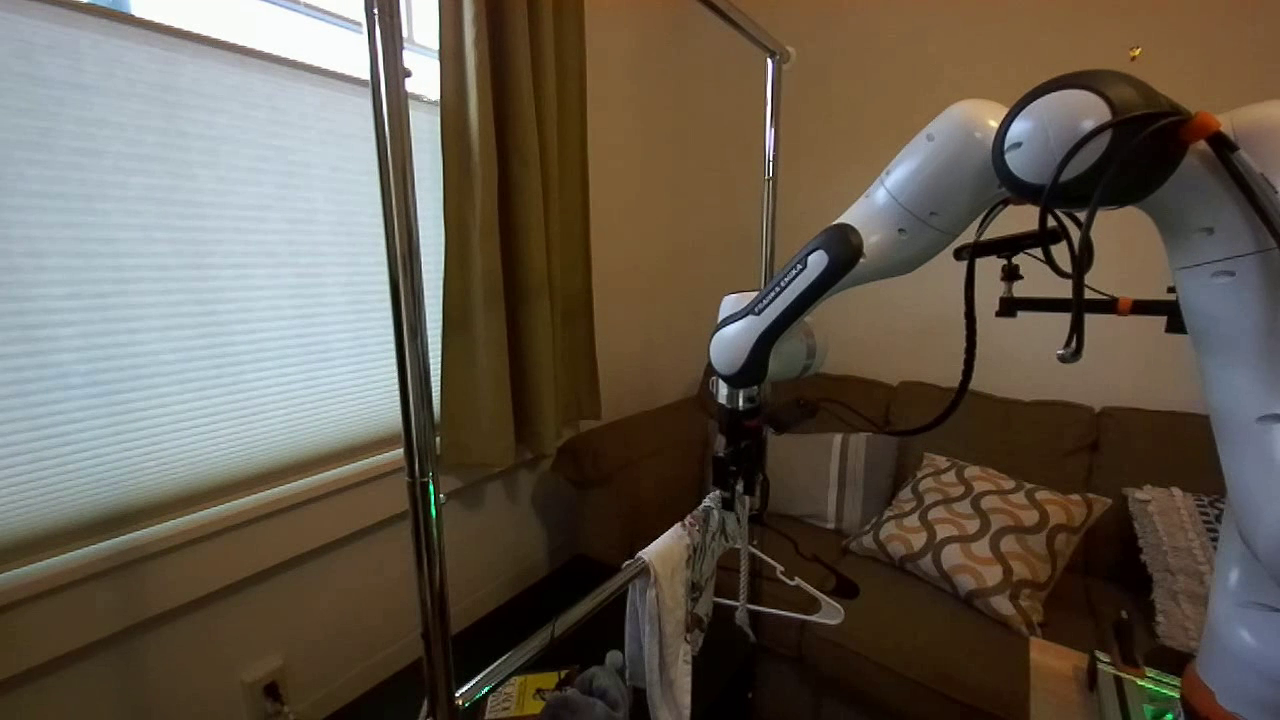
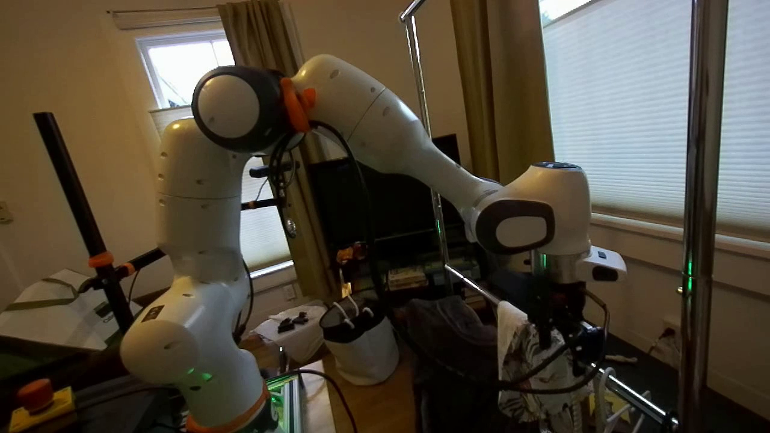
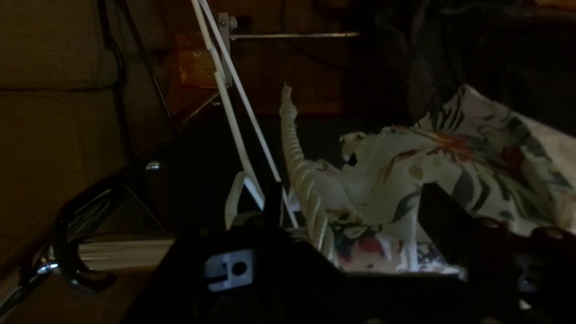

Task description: Remove the white rope from the bottom railing and hang it on the top railing

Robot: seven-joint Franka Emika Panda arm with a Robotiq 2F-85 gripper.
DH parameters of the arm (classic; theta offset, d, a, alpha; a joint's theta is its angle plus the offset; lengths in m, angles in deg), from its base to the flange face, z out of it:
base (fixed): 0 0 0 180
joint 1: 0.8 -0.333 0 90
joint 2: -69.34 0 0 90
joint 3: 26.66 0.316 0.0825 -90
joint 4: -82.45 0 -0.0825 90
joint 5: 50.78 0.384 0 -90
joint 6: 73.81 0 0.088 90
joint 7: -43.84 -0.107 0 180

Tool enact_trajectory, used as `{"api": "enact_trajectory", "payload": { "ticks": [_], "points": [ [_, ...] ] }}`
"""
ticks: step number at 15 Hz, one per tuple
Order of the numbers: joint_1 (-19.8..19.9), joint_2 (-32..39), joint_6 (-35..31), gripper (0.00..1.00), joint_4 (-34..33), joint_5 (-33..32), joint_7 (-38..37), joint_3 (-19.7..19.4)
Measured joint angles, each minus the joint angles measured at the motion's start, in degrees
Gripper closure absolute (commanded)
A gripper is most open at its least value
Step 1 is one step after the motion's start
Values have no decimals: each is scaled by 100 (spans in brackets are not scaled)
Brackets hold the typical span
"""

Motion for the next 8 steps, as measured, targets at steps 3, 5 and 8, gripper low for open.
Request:
{"api": "enact_trajectory", "payload": {
  "ticks": [3, 5, 8],
  "points": [
    [45, -133, 273, 1, 31, -255, 343, -24],
    [104, -280, 273, 0, 70, -256, 478, -24],
    [112, -324, 147, 0, 78, -245, 483, -2]
  ]
}}
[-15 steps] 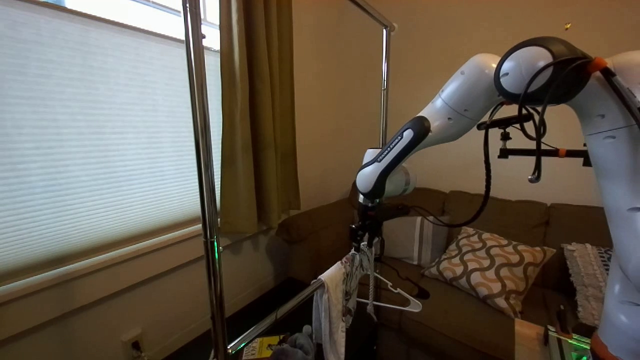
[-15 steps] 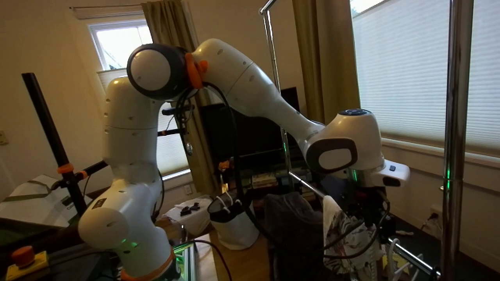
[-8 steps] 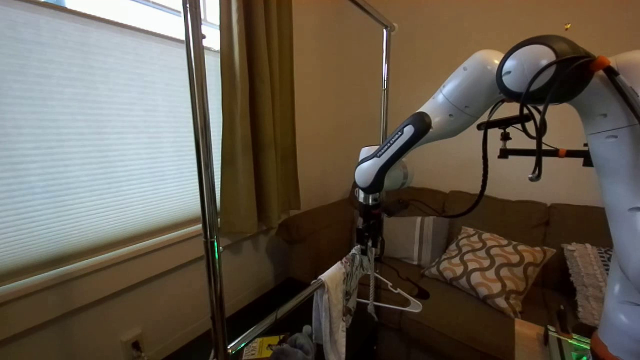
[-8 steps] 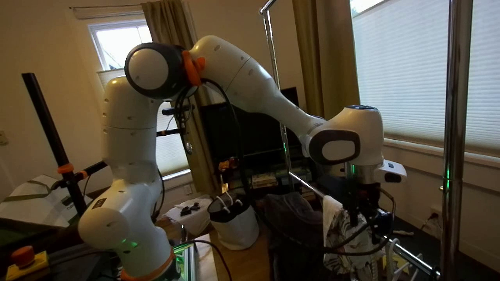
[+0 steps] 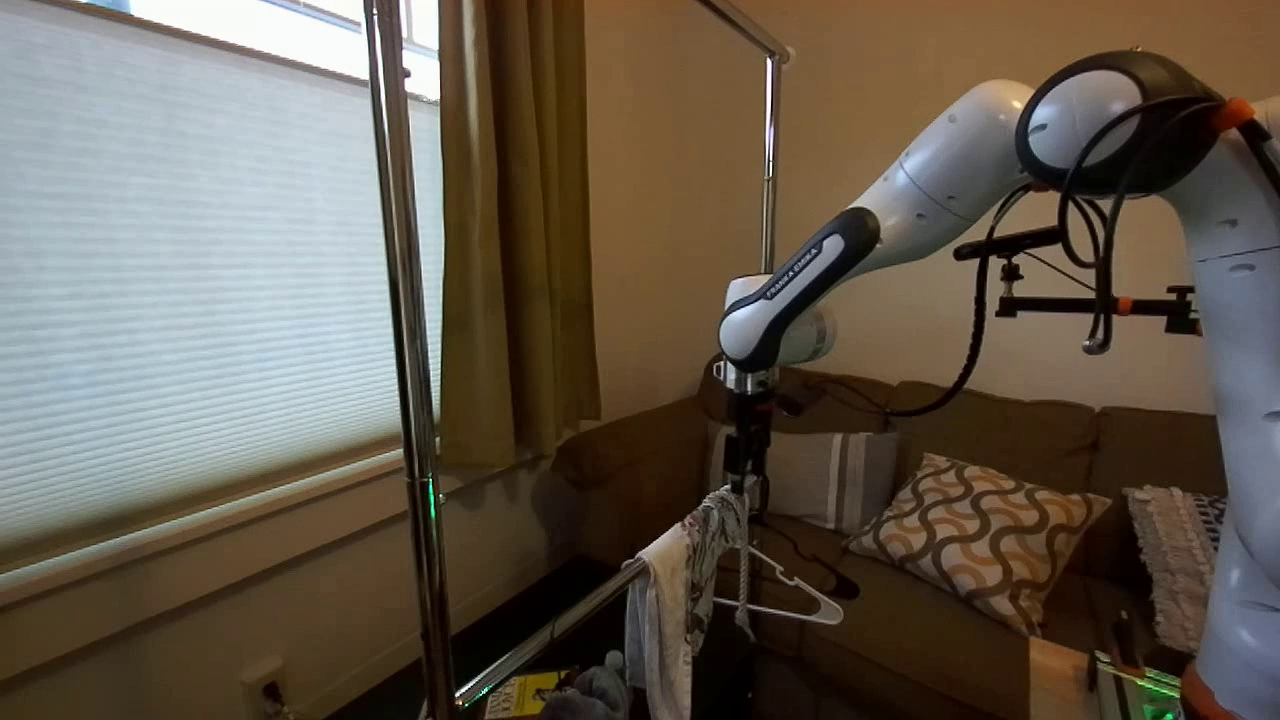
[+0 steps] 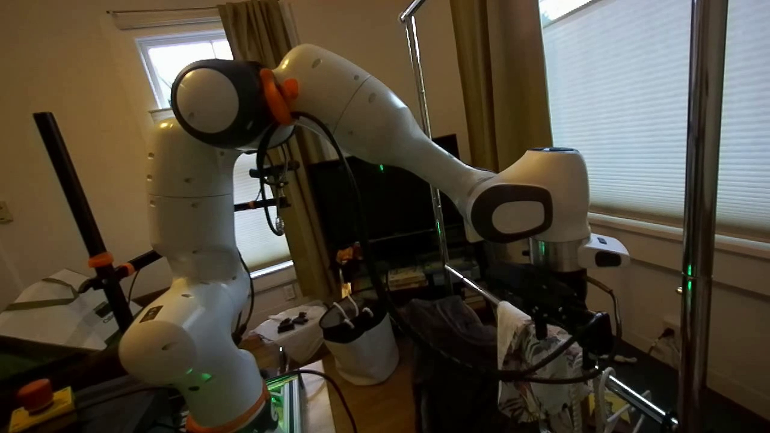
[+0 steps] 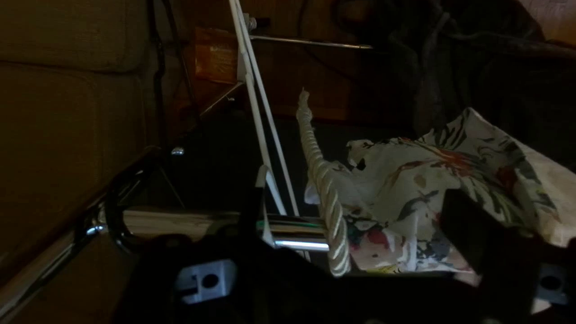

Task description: Remove the white rope from the bottom railing and hang it on the top railing

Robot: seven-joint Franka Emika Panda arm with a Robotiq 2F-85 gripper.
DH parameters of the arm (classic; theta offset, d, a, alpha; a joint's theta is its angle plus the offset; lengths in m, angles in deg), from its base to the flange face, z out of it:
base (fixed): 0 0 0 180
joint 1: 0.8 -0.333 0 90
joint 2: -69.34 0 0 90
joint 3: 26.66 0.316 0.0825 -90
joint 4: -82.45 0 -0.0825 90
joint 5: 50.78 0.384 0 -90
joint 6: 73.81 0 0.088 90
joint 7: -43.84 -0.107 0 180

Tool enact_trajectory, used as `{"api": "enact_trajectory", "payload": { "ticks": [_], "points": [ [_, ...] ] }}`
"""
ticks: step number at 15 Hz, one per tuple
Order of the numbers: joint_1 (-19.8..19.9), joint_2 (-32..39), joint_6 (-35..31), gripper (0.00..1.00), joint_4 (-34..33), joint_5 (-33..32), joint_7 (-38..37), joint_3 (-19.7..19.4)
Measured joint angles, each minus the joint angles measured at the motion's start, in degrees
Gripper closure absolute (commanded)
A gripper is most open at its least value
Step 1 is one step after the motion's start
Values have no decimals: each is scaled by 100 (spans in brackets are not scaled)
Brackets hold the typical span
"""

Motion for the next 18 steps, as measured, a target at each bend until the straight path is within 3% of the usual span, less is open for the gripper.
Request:
{"api": "enact_trajectory", "payload": {
  "ticks": [1, 3, 4, 11, 14, 16, 18],
  "points": [
    [-3, 32, -105, 0, -5, 12, 7, 32],
    [-13, 150, -440, 20, -23, 14, 8, 97],
    [-13, 224, -580, 35, -43, 25, 8, 131],
    [64, 550, -981, 89, -260, 289, 156, 302],
    [161, 575, -981, 95, -345, 454, 311, 356],
    [233, 606, -979, 90, -383, 523, 393, 372],
    [298, 643, -971, 76, -414, 581, 454, 389]
  ]
}}
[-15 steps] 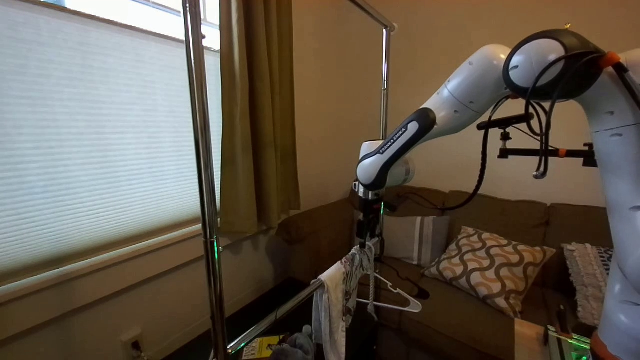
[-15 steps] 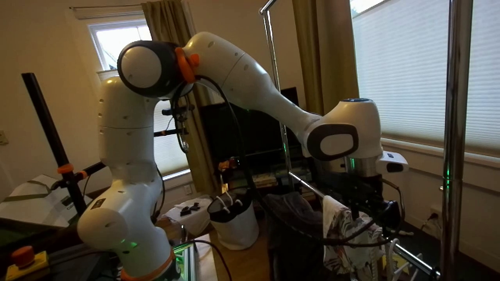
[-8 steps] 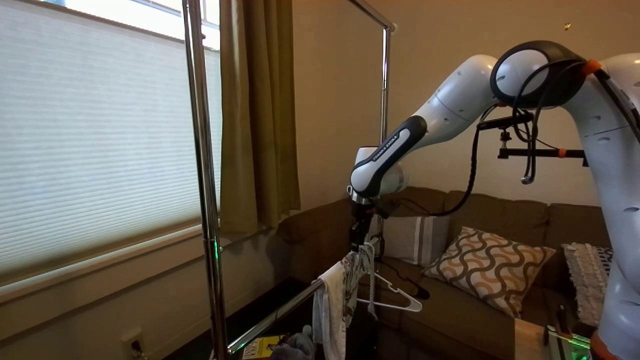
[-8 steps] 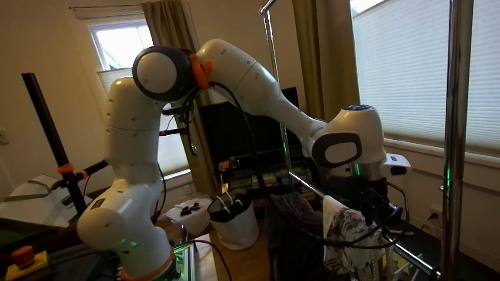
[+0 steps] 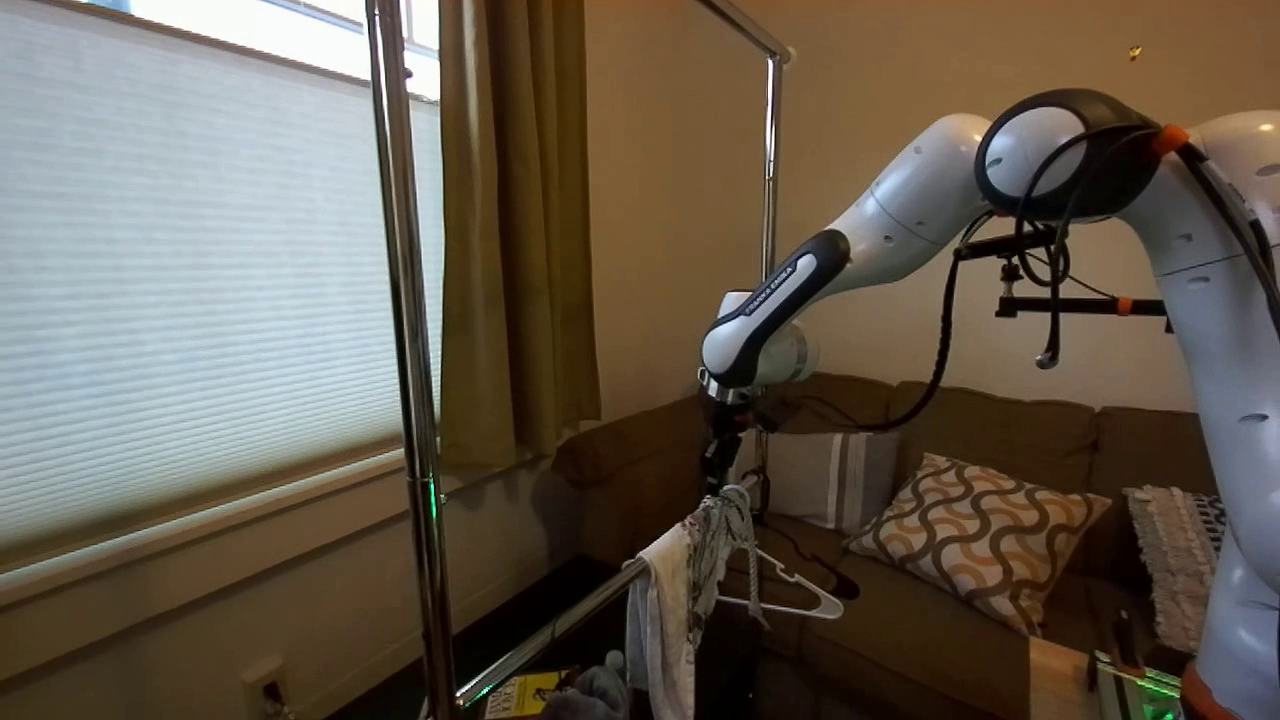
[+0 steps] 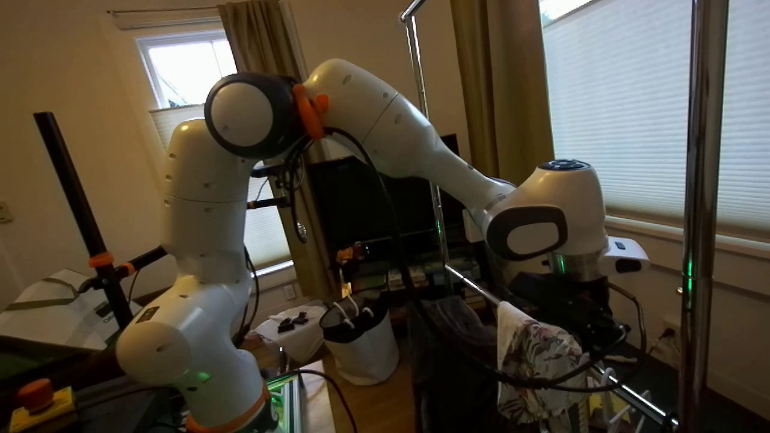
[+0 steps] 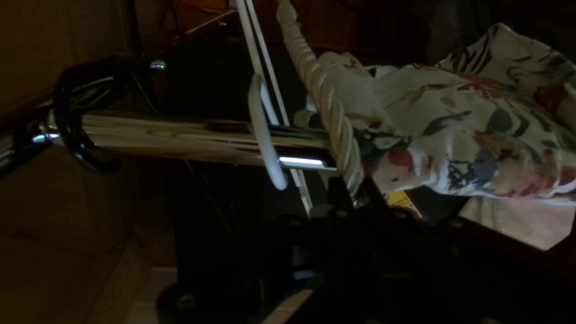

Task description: Remove the white rope from the bottom railing and hang it on the top railing

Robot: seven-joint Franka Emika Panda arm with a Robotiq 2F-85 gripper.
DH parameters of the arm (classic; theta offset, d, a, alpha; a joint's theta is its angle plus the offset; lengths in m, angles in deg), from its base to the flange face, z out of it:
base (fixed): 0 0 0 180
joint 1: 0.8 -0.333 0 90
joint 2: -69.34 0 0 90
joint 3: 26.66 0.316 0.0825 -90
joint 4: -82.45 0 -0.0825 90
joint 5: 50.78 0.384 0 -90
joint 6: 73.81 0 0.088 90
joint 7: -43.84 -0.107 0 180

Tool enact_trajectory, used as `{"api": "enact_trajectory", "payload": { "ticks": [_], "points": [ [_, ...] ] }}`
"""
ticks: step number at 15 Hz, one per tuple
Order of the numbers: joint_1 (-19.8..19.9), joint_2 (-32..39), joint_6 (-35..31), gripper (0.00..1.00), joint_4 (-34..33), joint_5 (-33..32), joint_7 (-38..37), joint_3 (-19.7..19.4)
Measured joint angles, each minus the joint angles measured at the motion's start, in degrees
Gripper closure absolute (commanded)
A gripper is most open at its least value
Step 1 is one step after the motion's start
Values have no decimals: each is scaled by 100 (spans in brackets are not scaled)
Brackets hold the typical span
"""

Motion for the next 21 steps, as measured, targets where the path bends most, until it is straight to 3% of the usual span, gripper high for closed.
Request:
{"api": "enact_trajectory", "payload": {
  "ticks": [1, 2, 4, 7, 15, 21],
  "points": [
    [22, 17, 33, 67, -27, 8, 11, 4],
    [36, 38, 93, 64, -54, 8, 20, 4],
    [52, 94, 158, 84, -106, 8, 50, 5],
    [54, 170, 204, 100, -125, 8, 81, 9],
    [129, 33, 222, 97, -106, 110, 292, 99],
    [230, -683, 109, 97, 215, 1027, 1364, 324]
  ]
}}
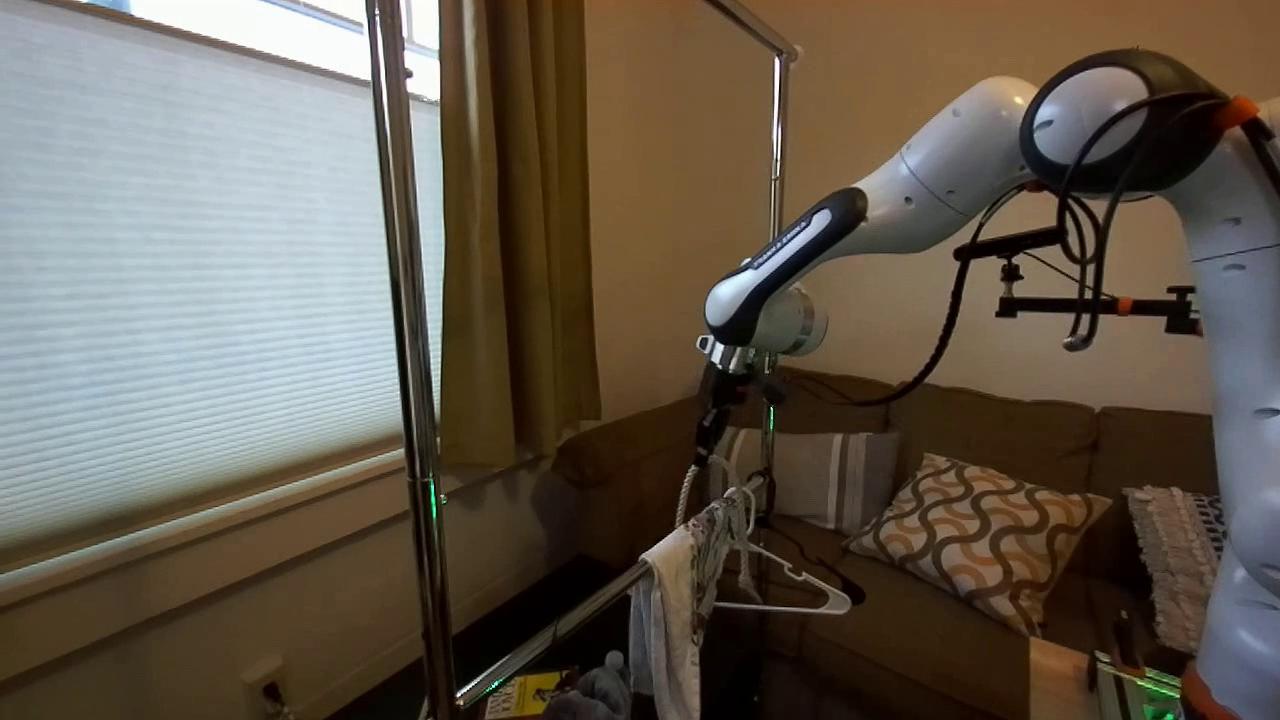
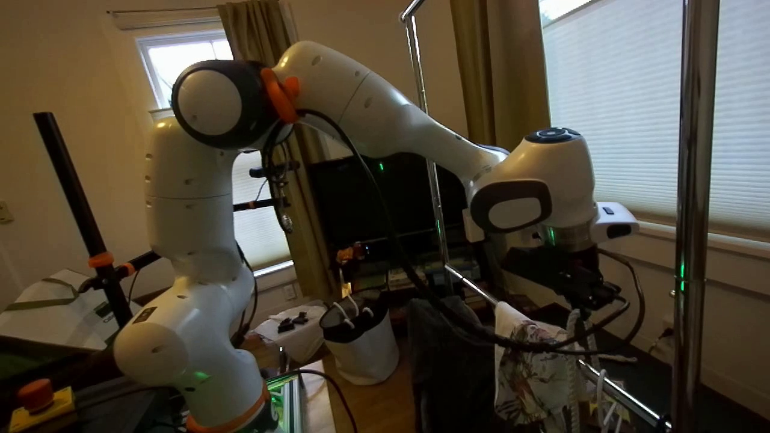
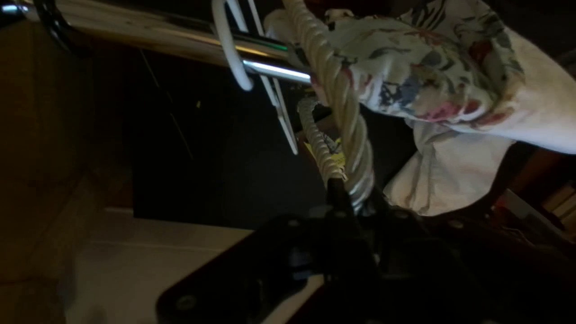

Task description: Remove the white rope from the bottom railing and hang it on the top railing

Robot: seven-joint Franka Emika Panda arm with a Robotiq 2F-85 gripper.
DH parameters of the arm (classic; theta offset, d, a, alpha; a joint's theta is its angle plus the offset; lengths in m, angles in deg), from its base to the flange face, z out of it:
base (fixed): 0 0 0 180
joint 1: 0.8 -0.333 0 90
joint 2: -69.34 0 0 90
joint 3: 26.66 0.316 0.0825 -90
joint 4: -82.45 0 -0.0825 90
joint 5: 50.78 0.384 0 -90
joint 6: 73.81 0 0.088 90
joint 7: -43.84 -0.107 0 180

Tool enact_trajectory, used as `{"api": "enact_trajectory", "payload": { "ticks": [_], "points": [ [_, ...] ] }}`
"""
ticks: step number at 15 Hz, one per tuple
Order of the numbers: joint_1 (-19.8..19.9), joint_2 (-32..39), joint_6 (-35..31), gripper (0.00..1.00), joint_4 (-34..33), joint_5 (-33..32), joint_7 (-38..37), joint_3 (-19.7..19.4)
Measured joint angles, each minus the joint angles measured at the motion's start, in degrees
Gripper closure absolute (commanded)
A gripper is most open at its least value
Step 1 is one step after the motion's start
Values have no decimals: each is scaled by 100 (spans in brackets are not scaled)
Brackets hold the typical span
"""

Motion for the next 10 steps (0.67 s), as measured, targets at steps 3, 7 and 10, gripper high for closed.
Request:
{"api": "enact_trajectory", "payload": {
  "ticks": [3, 7, 10],
  "points": [
    [-31, -515, -41, 97, 422, 473, 605, 36],
    [-204, -1501, -692, 97, 1347, 1097, 1044, -57],
    [-634, -2384, -586, 97, 2010, 1338, 1378, -193]
  ]
}}
